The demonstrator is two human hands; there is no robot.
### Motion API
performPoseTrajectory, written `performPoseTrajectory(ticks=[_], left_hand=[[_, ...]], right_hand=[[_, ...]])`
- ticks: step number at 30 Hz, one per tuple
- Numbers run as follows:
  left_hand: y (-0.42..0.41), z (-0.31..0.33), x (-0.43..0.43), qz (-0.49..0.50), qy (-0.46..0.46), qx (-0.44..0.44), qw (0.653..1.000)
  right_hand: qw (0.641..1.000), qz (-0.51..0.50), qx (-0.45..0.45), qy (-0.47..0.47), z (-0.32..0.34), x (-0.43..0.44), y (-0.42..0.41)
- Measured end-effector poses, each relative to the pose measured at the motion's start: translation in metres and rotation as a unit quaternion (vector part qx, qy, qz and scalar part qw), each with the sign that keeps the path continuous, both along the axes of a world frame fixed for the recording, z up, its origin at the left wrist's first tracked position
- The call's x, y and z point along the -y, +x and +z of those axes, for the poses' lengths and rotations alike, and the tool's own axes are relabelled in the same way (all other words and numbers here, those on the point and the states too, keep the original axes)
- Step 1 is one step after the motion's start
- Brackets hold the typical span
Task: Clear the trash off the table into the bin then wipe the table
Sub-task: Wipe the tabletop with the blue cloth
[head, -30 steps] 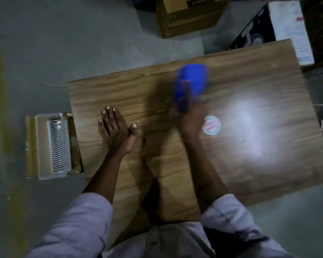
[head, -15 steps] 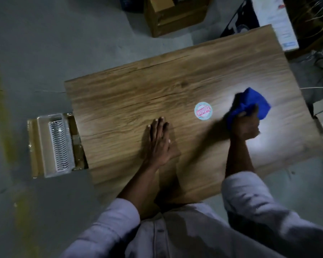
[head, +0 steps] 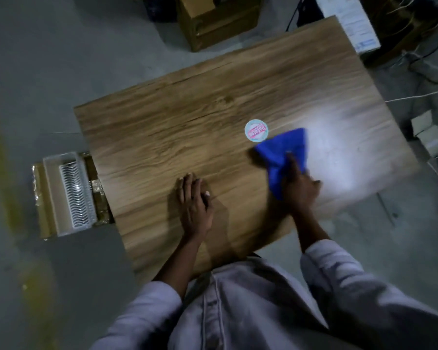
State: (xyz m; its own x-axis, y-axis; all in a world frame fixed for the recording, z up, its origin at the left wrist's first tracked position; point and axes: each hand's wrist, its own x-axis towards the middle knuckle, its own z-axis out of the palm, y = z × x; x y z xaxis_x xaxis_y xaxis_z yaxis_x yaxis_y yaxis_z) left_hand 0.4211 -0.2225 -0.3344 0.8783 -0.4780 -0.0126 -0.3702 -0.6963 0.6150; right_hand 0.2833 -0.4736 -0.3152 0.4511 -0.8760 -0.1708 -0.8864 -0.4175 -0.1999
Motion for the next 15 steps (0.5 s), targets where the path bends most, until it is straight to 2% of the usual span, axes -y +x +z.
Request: performPoseTrajectory(ticks=[2, 4, 5, 6, 8, 10, 11, 13, 15], left_hand=[[-0.007, 0.004, 0.005, -0.015, 0.028, -0.011, 0.999], [-0.017, 0.007, 0.007, -0.026, 0.070, -0.024, 0.997], [-0.024, 0.010, 0.008, -0.029, 0.090, -0.030, 0.995], [-0.030, 0.013, 0.008, -0.032, 0.105, -0.032, 0.993], [-0.042, 0.017, 0.007, -0.030, 0.120, -0.038, 0.992], [-0.055, 0.022, 0.001, -0.010, 0.127, -0.058, 0.990], [-0.063, 0.024, -0.003, 0.001, 0.132, -0.077, 0.988], [-0.082, 0.029, -0.012, 0.017, 0.138, -0.102, 0.985], [-0.100, 0.029, -0.023, 0.010, 0.139, -0.104, 0.985]], right_hand=[[0.981, -0.191, 0.027, 0.020, 0.016, 0.033, -0.018], [0.958, -0.274, 0.084, 0.008, 0.030, 0.035, -0.017], [0.961, -0.253, 0.112, -0.004, 0.033, 0.023, -0.008], [0.971, -0.189, 0.147, -0.011, 0.034, 0.004, 0.004], [0.983, 0.018, 0.180, 0.018, 0.032, -0.054, 0.022], [0.967, 0.231, 0.108, 0.007, 0.020, -0.118, 0.017], [0.955, 0.286, 0.082, 0.005, 0.016, -0.138, 0.008], [0.951, 0.305, 0.056, 0.018, 0.013, -0.144, -0.020], [0.962, 0.263, 0.064, -0.017, 0.005, -0.113, -0.057]])
